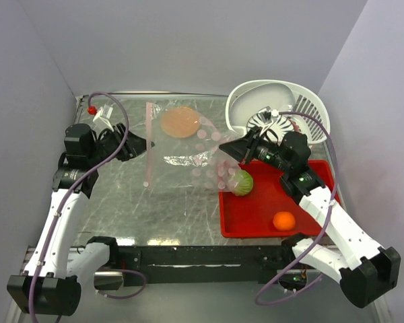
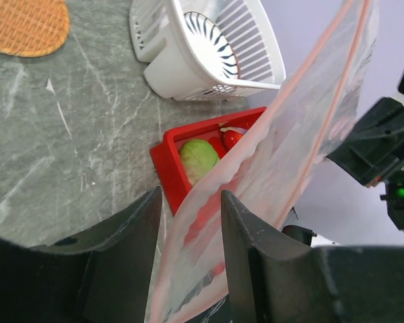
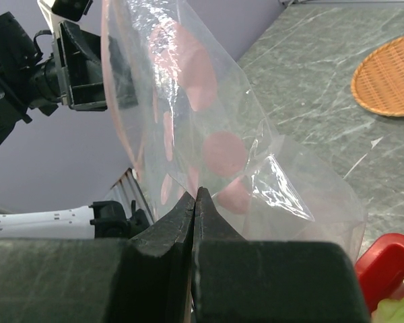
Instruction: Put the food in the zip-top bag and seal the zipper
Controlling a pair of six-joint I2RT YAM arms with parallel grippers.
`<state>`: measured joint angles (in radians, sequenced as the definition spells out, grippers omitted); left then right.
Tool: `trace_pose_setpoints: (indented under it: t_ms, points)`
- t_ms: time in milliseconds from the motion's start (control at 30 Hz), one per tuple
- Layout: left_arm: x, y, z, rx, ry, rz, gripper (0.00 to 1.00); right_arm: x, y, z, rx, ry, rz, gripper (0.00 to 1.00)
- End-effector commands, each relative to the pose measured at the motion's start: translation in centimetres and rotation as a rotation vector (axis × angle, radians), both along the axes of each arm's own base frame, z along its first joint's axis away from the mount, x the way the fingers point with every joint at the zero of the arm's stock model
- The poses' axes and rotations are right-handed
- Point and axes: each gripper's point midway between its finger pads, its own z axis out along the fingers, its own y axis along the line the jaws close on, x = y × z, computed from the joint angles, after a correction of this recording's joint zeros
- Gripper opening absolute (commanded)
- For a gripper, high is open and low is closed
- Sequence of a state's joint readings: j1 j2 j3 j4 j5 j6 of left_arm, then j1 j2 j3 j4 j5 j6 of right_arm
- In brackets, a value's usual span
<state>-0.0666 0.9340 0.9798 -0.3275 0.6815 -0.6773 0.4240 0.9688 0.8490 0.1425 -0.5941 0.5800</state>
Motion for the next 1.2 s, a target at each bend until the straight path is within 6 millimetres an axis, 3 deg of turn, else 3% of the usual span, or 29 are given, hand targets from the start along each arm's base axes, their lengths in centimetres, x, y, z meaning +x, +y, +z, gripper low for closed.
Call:
trace_pose_setpoints:
  t_ms: [0,233,433,533,733,767,933,1167]
  points:
    - [-0.7,-0.8,1.1,-0.027,-0.066,-0.071,0.45,0.0,0.7,1.3,0.059,-0.030,0.051,0.00]
    - [-1.2,-1.2,1.2,-0.048,-0.079,-0.112,0.37,0.9,1.8,0.5,0.083,0.016,0.090,0.00]
    - [-1.9,-0.8,1.9,-0.030,-0.104,-0.082,0.10,3.0,2.6,-1.2,0.075,0.073,0.056,0.00]
    - [-2.0,-0.3,2.2,-0.005,-0.113,-0.042,0.02,4.0,4.1,-2.2,0.046,0.103,0.046,0.00]
    - [-2.2,1.4,2.4,0.053,-0.111,0.070,0.01,5.6,8.1,-3.8,0.014,0.159,0.067,0.00]
    - [-2.2,1.8,2.3,0.067,-0.107,0.094,0.01,5.8,8.4,-3.3,0.032,0.153,0.078,0.00]
    - [-2.5,2.7,2.8,0.115,-0.117,0.138,0.02,6.2,9.5,-4.0,0.065,0.195,0.116,0.00]
    - [-1.4,5.1,1.2,0.217,-0.081,0.265,0.01,6.9,10.1,-4.8,0.026,0.207,0.099,0.02]
